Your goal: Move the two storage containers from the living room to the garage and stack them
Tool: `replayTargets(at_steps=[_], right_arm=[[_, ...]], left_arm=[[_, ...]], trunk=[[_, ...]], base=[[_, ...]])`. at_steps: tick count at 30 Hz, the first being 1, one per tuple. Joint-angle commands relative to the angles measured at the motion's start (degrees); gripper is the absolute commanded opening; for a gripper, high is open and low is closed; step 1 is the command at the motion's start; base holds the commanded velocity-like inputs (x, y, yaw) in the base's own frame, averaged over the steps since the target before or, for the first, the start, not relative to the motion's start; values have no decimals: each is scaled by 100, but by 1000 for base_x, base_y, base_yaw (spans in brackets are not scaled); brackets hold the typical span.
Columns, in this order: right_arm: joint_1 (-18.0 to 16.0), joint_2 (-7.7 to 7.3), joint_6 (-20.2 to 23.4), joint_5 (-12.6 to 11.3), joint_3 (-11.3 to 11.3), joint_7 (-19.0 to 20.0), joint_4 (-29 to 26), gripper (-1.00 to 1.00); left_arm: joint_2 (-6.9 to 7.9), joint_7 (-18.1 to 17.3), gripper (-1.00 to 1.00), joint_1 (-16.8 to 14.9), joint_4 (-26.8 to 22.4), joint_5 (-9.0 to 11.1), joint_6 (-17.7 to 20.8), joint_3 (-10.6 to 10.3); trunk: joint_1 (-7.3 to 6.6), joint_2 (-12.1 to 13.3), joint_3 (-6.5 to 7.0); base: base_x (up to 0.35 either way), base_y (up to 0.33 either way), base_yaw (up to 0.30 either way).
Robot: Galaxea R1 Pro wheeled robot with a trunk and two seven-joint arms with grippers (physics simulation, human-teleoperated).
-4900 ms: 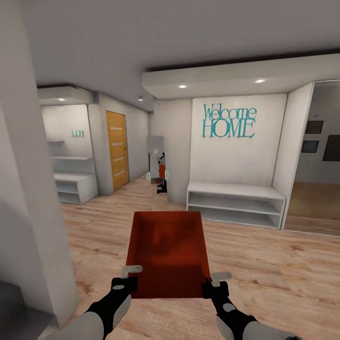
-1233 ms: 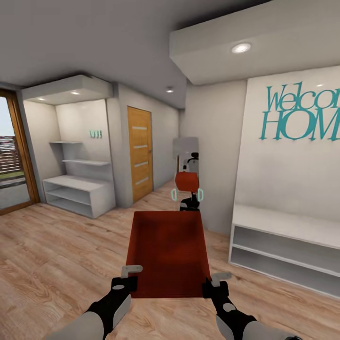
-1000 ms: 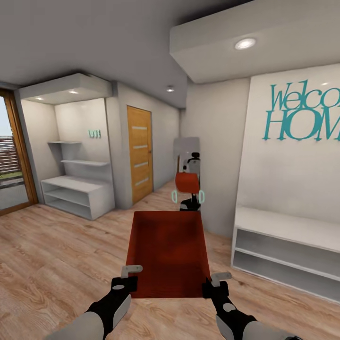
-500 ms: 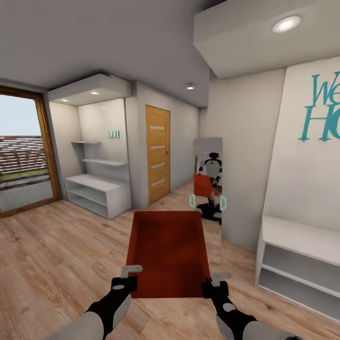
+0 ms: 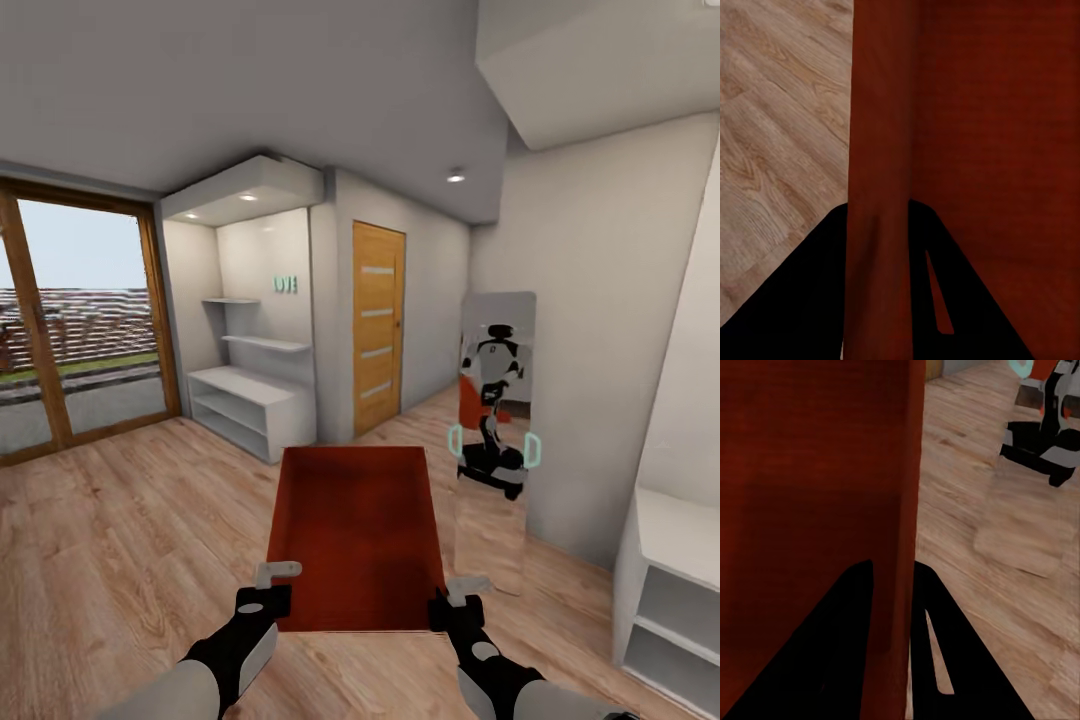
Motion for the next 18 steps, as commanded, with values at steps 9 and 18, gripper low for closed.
replayTargets(at_steps=[9, 18], right_arm=[[-3, -3, -29, -53, -40, -15, -5, -100], [-3, -3, -29, -53, -40, -14, -5, -100]], left_arm=[[100, 65, -100, -7, -5, 16, 18, 126], [100, 65, -100, -7, -5, 16, 18, 126]], trunk=[[4, -5, -8], [4, -5, -8]], base=[[323, 0, 224], [323, 0, 65]])
